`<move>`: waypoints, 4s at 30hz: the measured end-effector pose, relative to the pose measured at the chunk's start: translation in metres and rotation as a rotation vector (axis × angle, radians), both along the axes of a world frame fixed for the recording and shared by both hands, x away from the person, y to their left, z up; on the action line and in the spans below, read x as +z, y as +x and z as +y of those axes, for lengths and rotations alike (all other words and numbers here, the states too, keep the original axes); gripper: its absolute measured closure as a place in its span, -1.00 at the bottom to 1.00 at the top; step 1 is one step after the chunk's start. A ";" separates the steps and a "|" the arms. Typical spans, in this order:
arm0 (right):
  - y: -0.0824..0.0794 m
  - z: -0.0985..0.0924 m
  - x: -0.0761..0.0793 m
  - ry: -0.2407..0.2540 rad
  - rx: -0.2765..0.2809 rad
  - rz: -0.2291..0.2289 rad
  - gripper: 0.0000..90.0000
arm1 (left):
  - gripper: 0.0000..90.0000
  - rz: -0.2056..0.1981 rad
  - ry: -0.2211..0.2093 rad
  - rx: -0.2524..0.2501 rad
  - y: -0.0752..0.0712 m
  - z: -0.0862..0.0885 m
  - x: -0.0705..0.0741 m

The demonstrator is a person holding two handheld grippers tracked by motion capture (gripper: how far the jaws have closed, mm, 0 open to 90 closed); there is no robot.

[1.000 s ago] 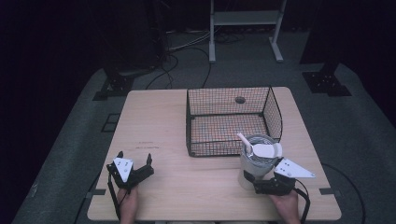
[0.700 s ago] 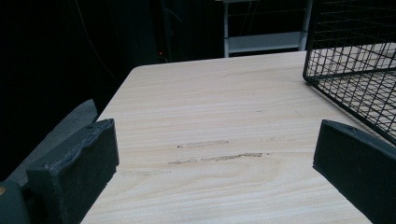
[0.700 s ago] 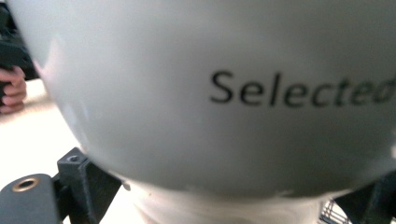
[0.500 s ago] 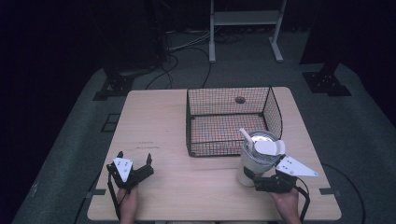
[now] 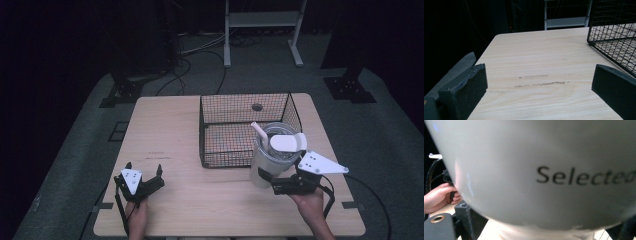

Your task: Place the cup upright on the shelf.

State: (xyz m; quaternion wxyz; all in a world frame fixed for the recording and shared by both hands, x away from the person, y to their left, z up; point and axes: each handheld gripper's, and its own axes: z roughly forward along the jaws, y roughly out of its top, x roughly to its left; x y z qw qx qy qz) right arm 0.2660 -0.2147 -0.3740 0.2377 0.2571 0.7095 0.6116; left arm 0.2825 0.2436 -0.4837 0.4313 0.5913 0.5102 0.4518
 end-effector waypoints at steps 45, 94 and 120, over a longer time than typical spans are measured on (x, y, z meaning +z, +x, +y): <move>0.159 0.050 0.052 -0.019 0.050 0.025 -0.82 | -1.00 0.007 -0.057 0.002 0.001 0.006 0.000; 0.219 0.062 -0.026 -0.207 0.086 0.259 -0.82 | -1.00 0.013 -0.091 0.004 0.001 0.010 0.000; 0.224 0.063 -0.037 -0.323 0.113 0.279 -0.82 | -1.00 0.014 -0.100 0.004 0.001 0.011 0.000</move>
